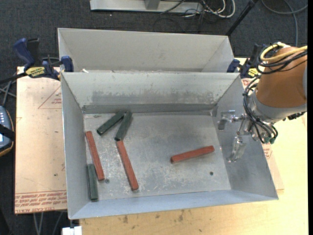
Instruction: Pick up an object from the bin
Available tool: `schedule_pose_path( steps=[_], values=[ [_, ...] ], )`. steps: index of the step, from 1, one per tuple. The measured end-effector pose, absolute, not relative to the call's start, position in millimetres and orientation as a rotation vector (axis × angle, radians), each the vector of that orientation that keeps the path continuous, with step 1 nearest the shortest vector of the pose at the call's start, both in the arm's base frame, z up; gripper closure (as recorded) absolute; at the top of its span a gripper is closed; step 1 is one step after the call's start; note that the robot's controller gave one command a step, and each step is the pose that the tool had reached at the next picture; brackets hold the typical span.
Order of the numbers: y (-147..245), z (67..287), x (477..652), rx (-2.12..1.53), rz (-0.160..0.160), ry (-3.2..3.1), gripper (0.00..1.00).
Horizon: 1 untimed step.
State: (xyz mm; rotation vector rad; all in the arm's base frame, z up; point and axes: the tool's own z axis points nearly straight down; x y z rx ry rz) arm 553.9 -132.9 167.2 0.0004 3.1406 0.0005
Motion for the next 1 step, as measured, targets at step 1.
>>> schedule_pose_path(
  steps=[1],
  values=[
    [-132.8,167.2,553.9,-0.001,0.000,3.140,0.00]
  ],
)
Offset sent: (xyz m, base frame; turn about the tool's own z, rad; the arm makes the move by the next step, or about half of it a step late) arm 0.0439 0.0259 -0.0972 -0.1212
